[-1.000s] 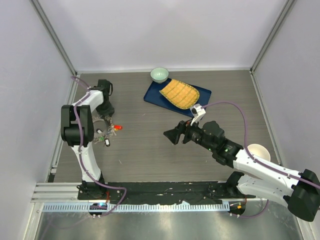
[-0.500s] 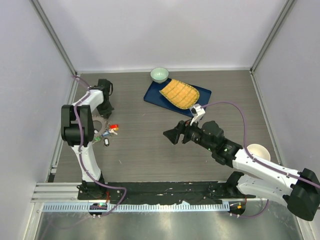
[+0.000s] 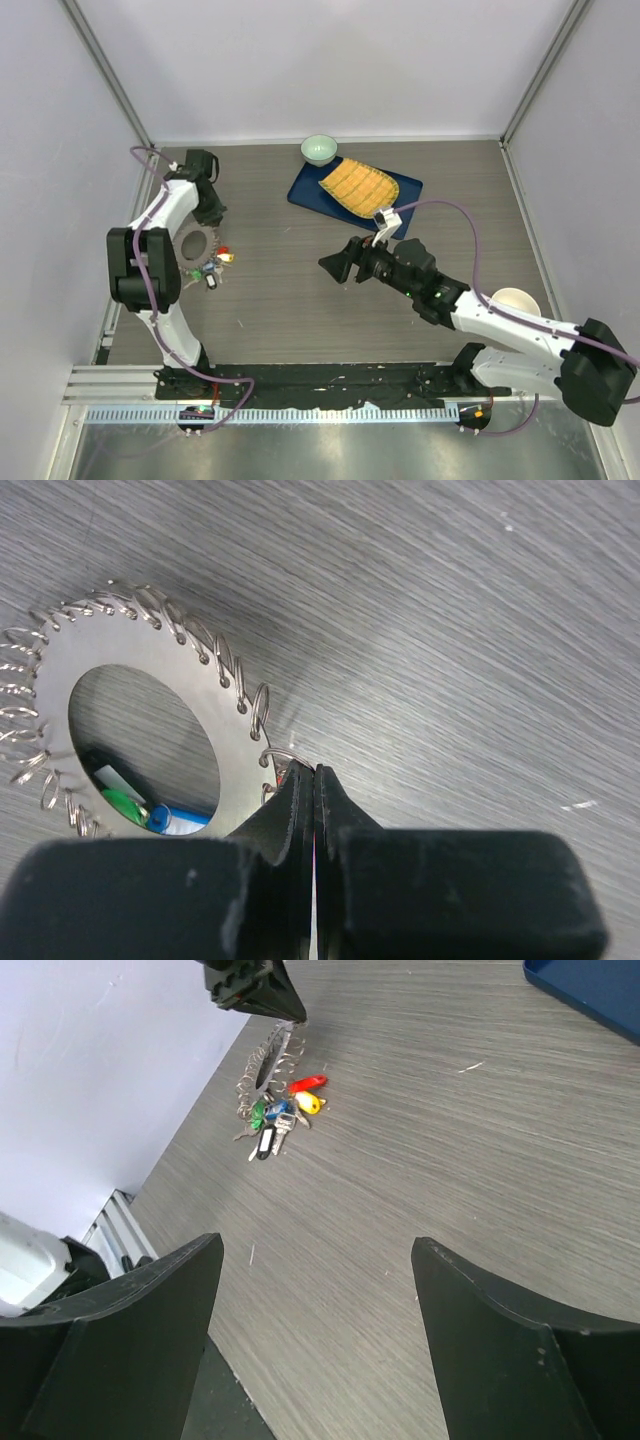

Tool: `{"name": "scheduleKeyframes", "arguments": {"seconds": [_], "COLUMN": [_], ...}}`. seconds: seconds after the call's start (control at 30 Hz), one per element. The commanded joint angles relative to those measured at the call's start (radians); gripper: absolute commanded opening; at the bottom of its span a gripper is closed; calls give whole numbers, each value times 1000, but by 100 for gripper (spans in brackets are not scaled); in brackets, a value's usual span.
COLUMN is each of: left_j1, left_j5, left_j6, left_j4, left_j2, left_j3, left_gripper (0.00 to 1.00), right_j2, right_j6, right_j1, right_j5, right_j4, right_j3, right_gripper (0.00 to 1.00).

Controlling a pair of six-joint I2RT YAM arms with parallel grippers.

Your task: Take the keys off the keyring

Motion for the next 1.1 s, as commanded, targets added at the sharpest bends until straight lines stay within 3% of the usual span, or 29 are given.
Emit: {"name": "scheduleKeyframes", "arguments": {"seconds": [0.0,0.27,0.8,1.07], "left_j1": [-14,-23,-177,-215], "left_j5": [77,206,376,393], "left_j6": [2,-9,-127,-154], "left_j4": [-6,-41,-58,-35], "left_j2": [-85,-197,-443,-463], "left_j3": [-4,10,-54,-56], "left_gripper": [0,0,0,0], "right_j2": [99,381,657,769], "right_j6": [8,0,-58,-91], "right_j1": [-2,-2,7,50], "right_j5": [64,41,-94,-20], "right_j4": [184,273,690,714], "right_j3": [13,177,260,321], "right_gripper": [83,80,73,70]}}
